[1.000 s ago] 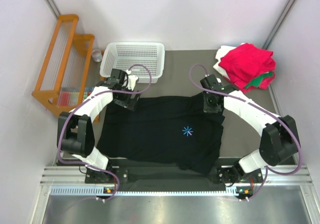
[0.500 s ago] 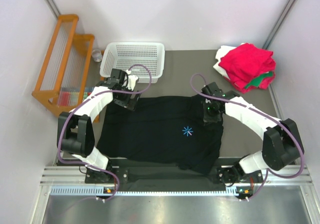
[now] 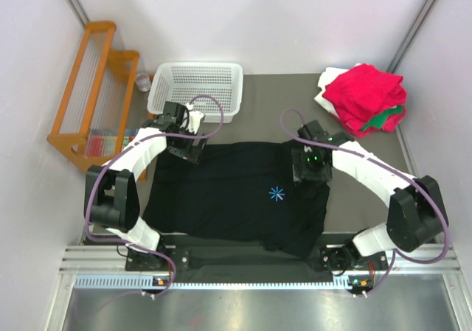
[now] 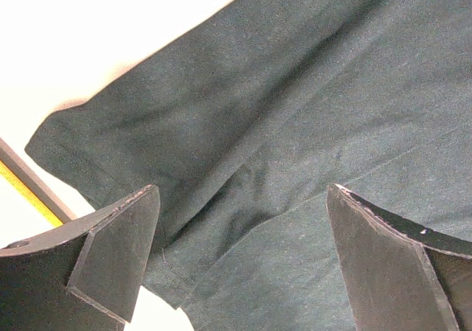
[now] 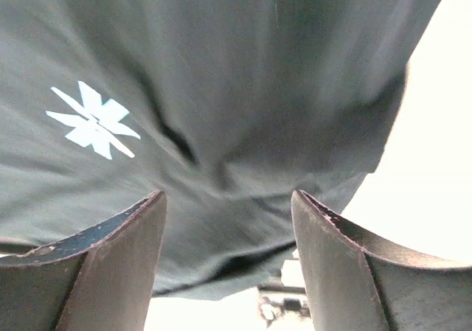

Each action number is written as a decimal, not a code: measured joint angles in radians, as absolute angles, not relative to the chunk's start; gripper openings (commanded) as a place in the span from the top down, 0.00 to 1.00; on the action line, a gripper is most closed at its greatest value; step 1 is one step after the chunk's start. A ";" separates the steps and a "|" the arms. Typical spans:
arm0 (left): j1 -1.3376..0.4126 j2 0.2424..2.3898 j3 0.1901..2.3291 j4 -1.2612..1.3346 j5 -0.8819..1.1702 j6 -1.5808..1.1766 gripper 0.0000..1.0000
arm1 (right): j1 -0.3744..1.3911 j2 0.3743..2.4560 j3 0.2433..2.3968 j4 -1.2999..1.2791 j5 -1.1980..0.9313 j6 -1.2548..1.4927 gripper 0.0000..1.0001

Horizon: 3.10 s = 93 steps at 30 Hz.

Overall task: Fold and stack the t-shirts
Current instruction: Fold the tshirt

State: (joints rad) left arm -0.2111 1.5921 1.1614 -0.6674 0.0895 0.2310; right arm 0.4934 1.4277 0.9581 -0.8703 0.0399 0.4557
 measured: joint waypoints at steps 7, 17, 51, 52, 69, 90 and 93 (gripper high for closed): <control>-0.211 1.592 1.161 -0.667 0.081 0.231 0.01 | 0.465 1.476 1.231 -0.836 0.145 0.482 0.33; -0.120 1.780 1.174 -0.635 0.043 0.213 0.01 | 0.372 1.802 1.358 -0.774 0.295 0.482 0.35; 0.059 1.970 1.416 -0.718 0.215 0.167 0.02 | 0.189 1.999 1.435 -0.681 0.249 0.499 0.35; 0.059 1.967 1.415 -0.719 0.221 0.167 0.01 | 0.192 1.990 1.424 -0.672 0.251 0.501 0.35; 0.059 1.772 1.431 -0.739 0.294 0.167 0.01 | 0.214 1.845 1.482 -0.704 0.424 0.499 0.31; -0.055 1.689 1.195 -0.784 0.220 0.262 0.01 | 0.453 1.607 1.143 -0.742 0.190 0.529 0.31; -0.054 1.762 1.197 -0.778 0.196 0.260 0.01 | 0.453 1.614 1.147 -0.735 0.198 0.532 0.31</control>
State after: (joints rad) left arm -0.0544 1.7622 1.1973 -0.7780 0.1963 0.2600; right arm 0.4530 1.6138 1.1469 -0.7353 0.1978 0.5323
